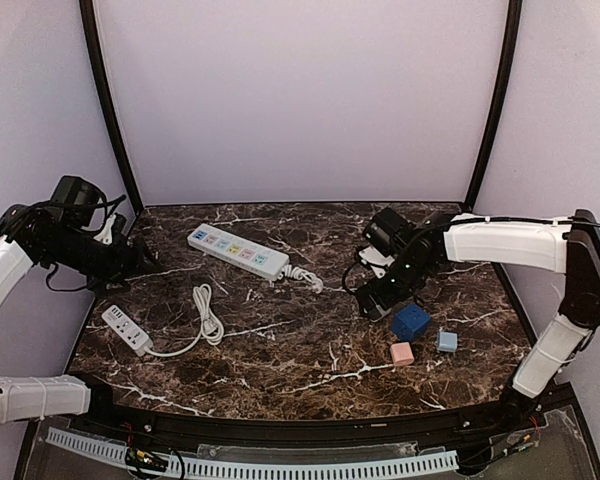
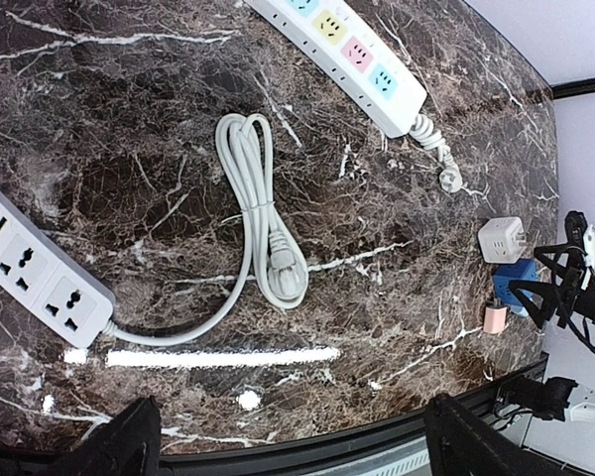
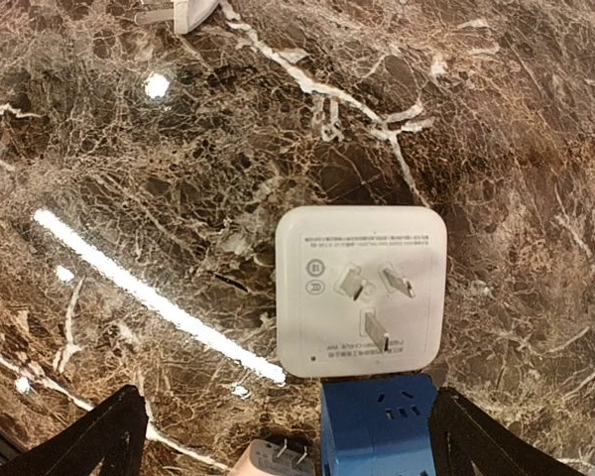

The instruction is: Insert the plug

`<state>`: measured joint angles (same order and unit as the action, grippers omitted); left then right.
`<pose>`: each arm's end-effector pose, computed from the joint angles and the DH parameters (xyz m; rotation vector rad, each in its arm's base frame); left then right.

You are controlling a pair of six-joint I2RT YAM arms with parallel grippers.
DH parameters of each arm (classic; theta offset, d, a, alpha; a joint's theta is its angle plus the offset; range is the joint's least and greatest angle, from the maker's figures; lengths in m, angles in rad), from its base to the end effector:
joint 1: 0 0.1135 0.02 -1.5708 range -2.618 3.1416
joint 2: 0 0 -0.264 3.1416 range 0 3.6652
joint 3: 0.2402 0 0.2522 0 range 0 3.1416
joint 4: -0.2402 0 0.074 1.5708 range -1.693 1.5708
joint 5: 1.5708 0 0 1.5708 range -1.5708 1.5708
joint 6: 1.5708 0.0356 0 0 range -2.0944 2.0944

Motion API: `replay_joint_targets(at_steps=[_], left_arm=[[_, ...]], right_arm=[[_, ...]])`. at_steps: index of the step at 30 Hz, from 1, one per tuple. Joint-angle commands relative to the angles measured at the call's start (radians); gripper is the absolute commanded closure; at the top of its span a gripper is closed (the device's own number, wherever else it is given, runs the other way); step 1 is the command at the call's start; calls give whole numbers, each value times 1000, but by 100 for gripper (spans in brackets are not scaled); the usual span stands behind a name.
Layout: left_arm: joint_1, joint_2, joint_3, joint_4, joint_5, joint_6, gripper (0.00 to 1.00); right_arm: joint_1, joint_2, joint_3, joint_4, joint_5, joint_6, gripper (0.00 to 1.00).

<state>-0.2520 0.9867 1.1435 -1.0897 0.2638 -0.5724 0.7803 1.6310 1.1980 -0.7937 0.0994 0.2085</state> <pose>0.1638 -0.0518 0.3442 -0.3003 2.5683 -0.6558 0.2301 0.2228 0.2257 -0.7637 2.6837 0.1079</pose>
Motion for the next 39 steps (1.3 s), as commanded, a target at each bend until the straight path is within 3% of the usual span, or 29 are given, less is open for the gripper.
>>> replay_joint_targets(at_steps=[1,20,27,39], left_arm=[[-4,-18,23,16,-4,28,7],[-4,16,28,124,68,57,8],[-4,56,66,123,86,77,9],[-4,68,86,111,82,89,9]], right_arm=[[-4,14,0,77,-4,-25,1],[-25,-229,-478,673,46,-138,2],[-98,-200,-493,757,-17,-167,6],[-110,-147,-517,818,-155,-231,15]])
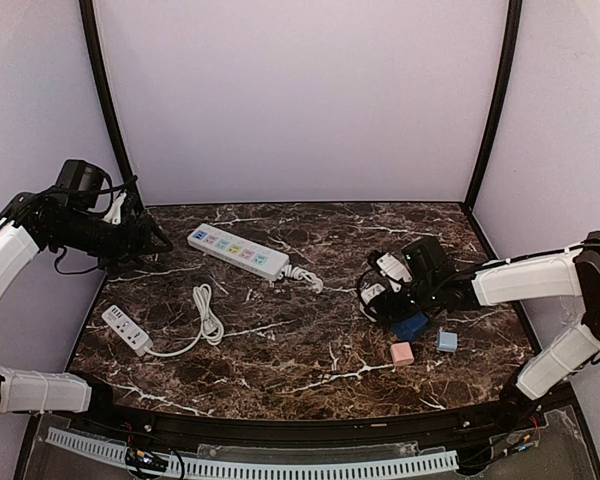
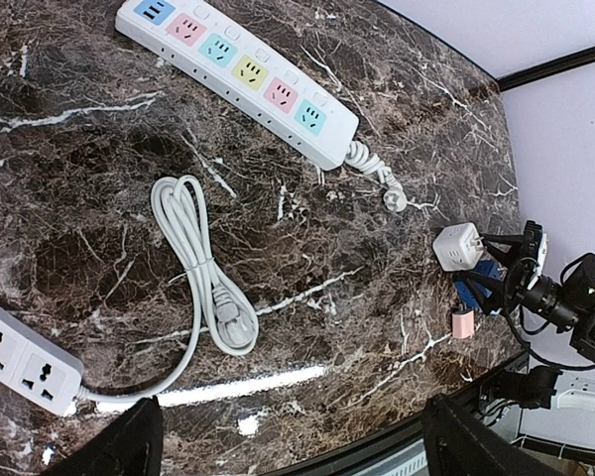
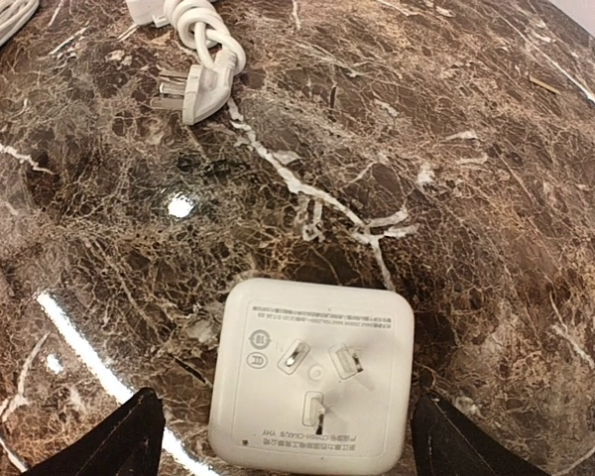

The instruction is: Insert the plug

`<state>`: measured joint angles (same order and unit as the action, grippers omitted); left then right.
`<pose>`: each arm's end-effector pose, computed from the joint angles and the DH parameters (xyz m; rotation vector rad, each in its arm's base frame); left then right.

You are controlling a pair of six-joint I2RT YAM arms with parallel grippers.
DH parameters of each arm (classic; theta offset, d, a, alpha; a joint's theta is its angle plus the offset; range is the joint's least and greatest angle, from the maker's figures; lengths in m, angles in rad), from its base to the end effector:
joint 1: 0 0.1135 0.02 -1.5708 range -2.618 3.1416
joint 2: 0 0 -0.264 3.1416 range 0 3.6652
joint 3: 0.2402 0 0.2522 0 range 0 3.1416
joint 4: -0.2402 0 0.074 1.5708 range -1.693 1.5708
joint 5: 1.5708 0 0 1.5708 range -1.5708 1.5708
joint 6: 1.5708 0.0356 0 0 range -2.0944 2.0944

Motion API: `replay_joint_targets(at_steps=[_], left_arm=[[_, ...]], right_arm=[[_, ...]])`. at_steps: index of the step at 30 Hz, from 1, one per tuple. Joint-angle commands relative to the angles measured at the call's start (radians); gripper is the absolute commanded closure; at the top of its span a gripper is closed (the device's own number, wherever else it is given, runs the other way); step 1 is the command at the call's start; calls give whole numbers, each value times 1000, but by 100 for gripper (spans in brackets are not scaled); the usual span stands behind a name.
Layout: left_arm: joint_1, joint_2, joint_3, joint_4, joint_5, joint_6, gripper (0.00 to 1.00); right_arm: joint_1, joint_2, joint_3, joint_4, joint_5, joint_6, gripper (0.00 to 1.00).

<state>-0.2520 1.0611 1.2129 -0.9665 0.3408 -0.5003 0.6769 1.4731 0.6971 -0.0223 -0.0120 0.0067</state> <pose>0.1888 -0.0609 0.3620 -0.1375 2.4572 -0.7512 0.2239 0.1805 0.1690 -0.7934 2.2607 0.3401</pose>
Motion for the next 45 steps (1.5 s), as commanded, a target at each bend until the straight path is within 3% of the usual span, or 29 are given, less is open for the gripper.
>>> replay_joint_targets(at_steps=[1,5,12,24,28,31,37,40,45], left_arm=[[-4,-7,15,-11,4,17,9],[-4,-7,13,-7,6,13,10],[-4,0,14,-5,9,18,10],[-17,7,21,-4,-15,35,10],[-70,25,45,-4,-56,63,10],[-136,56,63,15,-31,92,10],[-281,69,43,169,134,169,9],[-313,53,-37,363,268,158,9],[-347,49,-126,673,336,60,11]], right_arm=[[-9,14,-15,46,-38,-30,16],[-11,49,1,29,-7,-30,20],[-16,86,29,25,-11,-38,37],[-16,-43,114,-67,-64,-7,66],[-5,-110,150,-131,-119,60,74],[7,-175,148,-147,-229,79,74],[20,-237,226,-294,-477,76,75],[26,-264,254,-339,-560,82,74],[33,-277,309,-396,-706,126,74]])
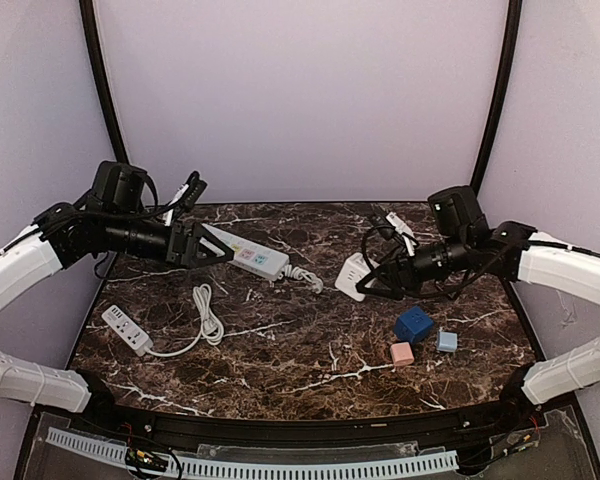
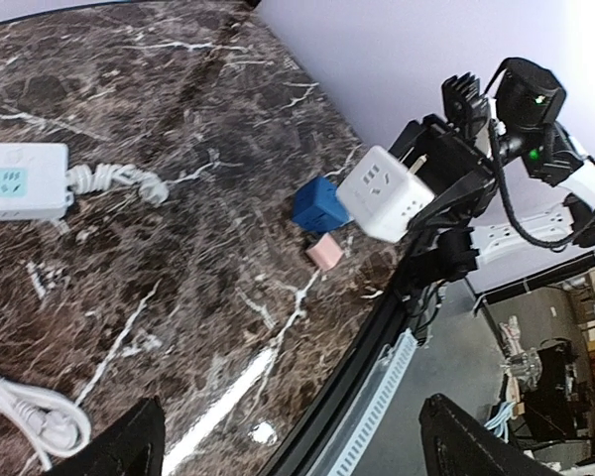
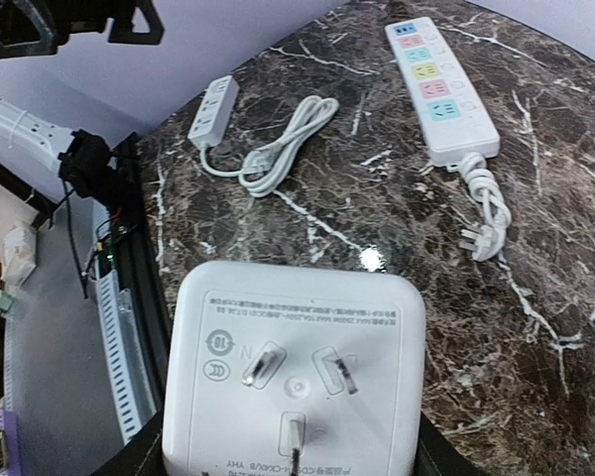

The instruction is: Insert the plug

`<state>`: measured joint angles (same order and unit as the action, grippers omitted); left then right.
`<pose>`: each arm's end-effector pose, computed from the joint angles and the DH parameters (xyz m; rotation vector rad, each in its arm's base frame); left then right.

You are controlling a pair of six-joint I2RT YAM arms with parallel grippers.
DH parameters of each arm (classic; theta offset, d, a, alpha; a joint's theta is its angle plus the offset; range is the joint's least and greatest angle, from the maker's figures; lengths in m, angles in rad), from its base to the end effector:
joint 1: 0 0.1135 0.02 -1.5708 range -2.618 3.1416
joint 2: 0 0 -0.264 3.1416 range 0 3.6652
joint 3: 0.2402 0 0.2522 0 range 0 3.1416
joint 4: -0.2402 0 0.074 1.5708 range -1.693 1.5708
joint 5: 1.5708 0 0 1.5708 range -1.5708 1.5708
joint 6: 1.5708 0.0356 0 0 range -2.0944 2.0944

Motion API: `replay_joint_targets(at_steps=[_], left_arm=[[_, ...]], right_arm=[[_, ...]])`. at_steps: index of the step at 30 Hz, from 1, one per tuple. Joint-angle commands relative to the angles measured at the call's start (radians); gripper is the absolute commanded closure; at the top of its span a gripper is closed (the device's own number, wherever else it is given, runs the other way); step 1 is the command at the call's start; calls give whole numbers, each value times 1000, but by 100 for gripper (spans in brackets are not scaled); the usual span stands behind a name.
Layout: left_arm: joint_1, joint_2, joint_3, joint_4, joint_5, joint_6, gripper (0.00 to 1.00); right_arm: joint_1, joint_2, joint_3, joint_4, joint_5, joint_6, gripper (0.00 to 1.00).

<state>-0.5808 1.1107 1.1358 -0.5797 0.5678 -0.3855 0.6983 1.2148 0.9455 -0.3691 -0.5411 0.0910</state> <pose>0.1856 -0.1447 0.3614 0.5771 2.1805 -1.1513 0.1904 0.1838 0.2913 -0.9835 2.0767 1.0230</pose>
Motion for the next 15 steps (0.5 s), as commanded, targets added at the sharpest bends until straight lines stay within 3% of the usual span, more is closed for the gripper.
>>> replay_joint_targets(at_steps=[1,8,15], left_arm=[[-22,11,-45,331,128,-67,12],[-111,166,26,483,288,-135,14],[-215,304,112,501,405,-151,14]], right_arm=[[14,-15,72,-57,-219,54,74],[47,9,124,18,-371,170,76],[79,37,150,81,-443,241,76]])
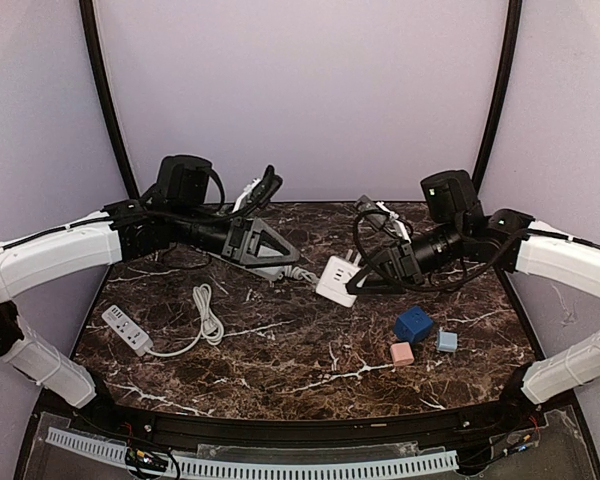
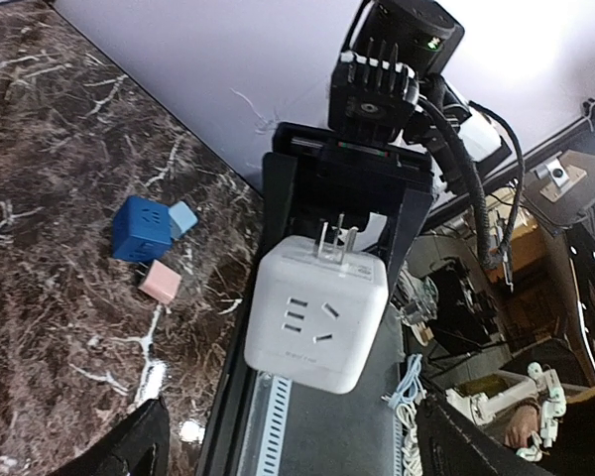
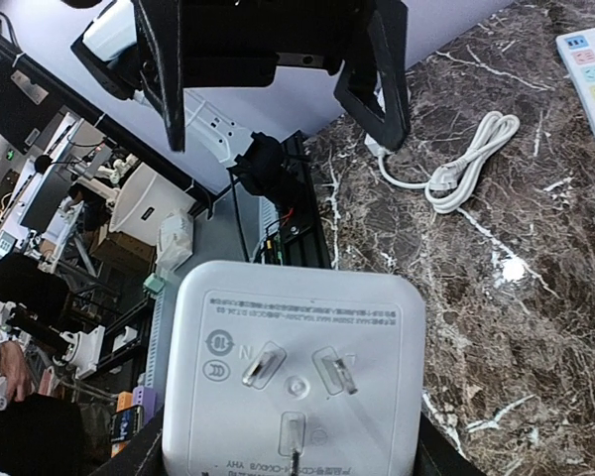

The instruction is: Insert the plug

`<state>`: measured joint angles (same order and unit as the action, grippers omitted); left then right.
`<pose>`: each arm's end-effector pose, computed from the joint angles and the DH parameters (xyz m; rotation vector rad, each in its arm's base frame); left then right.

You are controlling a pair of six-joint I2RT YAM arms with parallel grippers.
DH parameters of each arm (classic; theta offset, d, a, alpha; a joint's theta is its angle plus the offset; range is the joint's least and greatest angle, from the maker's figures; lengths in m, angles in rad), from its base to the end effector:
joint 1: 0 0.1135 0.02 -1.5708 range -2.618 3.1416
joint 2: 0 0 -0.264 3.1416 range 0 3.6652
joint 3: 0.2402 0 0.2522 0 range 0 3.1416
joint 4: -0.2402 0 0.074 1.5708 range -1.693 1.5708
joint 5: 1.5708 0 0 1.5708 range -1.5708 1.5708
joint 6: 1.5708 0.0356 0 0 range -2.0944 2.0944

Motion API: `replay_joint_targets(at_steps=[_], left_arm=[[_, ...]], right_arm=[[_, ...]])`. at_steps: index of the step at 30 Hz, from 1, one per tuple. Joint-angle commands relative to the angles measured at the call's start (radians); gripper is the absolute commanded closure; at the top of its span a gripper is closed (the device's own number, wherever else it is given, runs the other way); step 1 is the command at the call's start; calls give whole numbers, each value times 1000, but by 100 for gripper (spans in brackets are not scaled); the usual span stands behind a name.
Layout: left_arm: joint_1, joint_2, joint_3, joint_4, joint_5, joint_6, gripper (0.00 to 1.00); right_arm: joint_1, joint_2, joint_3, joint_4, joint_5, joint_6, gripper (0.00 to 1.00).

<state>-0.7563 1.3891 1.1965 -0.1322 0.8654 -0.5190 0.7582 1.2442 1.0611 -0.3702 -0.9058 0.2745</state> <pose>0.2114 -0.2367 0.3542 0.9119 1.9417 -1.6264 0.1759 0.2051 0.3275 -1.1088 1.9970 1.5399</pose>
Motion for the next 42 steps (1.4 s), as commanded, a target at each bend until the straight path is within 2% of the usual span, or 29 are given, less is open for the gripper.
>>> replay_joint_targets(at_steps=[1,6,13,16,18,22,29,31,34,39,41,42], left_arm=[[-50,30,58,66,114,-21,14],[-77,54,70,111,146,-59,15],[-104,102,107,46,140,-32,16],[-107,131,155,-73,89,23,19],[-109,148,166,-96,85,33,19],[-119,159,180,-99,95,40,19],[-134,176,199,-97,140,30,26],[-139,183,203,-95,151,30,28],[-146,189,209,-90,159,25,37],[-151,197,210,-53,159,-5,43],[-154,202,209,-42,159,-13,50],[-156,205,208,-31,160,-22,59]], right_arm=[[21,8,31,93,-86,68,76],[35,17,34,108,-119,87,76],[53,42,53,110,-133,86,76],[63,45,60,111,-128,79,76],[65,46,61,111,-121,78,77],[69,42,59,108,-119,70,78],[73,62,80,105,-132,62,80],[73,66,83,105,-137,59,81],[73,67,83,98,-147,54,81],[73,67,80,88,-147,50,82],[73,66,81,88,-144,49,82],[73,64,81,88,-139,48,82]])
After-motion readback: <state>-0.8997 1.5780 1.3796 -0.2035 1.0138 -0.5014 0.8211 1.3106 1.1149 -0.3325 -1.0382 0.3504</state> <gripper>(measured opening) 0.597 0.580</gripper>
